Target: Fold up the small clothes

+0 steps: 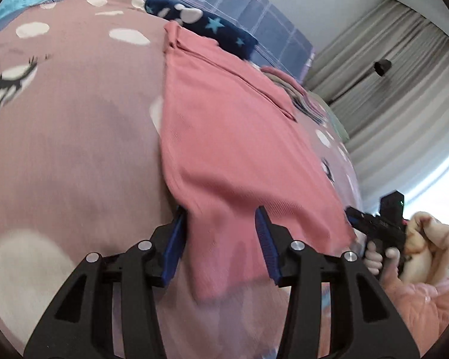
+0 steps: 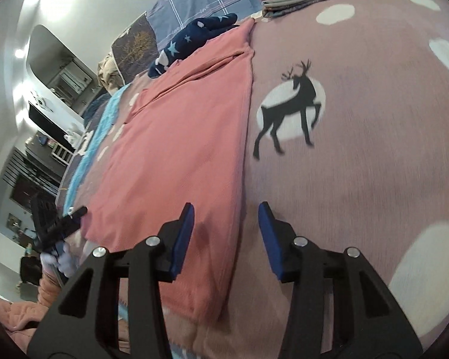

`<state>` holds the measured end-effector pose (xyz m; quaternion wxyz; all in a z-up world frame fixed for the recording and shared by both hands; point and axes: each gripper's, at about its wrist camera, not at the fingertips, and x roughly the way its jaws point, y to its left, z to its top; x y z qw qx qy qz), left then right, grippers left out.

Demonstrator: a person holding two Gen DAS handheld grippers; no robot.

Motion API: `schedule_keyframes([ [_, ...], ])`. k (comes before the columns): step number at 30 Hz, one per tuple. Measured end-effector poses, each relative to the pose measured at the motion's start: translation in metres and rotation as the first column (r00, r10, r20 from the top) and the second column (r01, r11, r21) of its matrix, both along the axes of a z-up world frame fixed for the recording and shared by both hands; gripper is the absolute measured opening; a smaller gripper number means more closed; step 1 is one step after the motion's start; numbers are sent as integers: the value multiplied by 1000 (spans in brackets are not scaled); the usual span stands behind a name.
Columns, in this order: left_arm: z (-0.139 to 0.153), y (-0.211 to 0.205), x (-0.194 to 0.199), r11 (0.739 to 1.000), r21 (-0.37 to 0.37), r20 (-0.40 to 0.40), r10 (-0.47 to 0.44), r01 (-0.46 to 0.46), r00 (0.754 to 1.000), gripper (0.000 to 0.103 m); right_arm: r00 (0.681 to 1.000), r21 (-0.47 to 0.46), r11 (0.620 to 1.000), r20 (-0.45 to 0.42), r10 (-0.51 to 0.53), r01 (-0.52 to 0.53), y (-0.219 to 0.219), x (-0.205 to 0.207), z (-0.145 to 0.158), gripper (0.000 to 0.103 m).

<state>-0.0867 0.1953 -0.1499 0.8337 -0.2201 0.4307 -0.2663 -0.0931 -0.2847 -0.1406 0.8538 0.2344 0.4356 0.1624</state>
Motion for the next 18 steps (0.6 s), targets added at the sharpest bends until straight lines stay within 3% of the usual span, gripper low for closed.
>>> schedule_keyframes([
  [5,2,-12,-17,999,21,5,-33,33,999,48,1000,88,996,4,28,-29,-3,-31,-6,46],
  [9,0,-12,-4,1000,1,4,-27,27,1000,47,999,181,982,6,47,-48,-3,-38,-12,51],
  [11,-2,-12,5,1000,-19,1,-11,11,1000,41,998,215,975,1,62,-61,2,-34,-14,52],
  [12,-3,-11,8,1000,-23,-6,0,0,1000,27,998,218,974,2,68,-67,4,-32,-14,53],
  [13,-4,-10,9,1000,-27,-20,15,-16,1000,4,997,207,976,1,74,-73,8,-29,-13,53],
  [15,-5,-8,5,999,-27,-42,45,-46,998,4,998,198,978,-4,70,-68,10,-29,-11,53],
  [18,17,-6,-17,998,-25,53,56,-55,997,4,998,210,976,-14,60,-55,6,-37,-10,51],
])
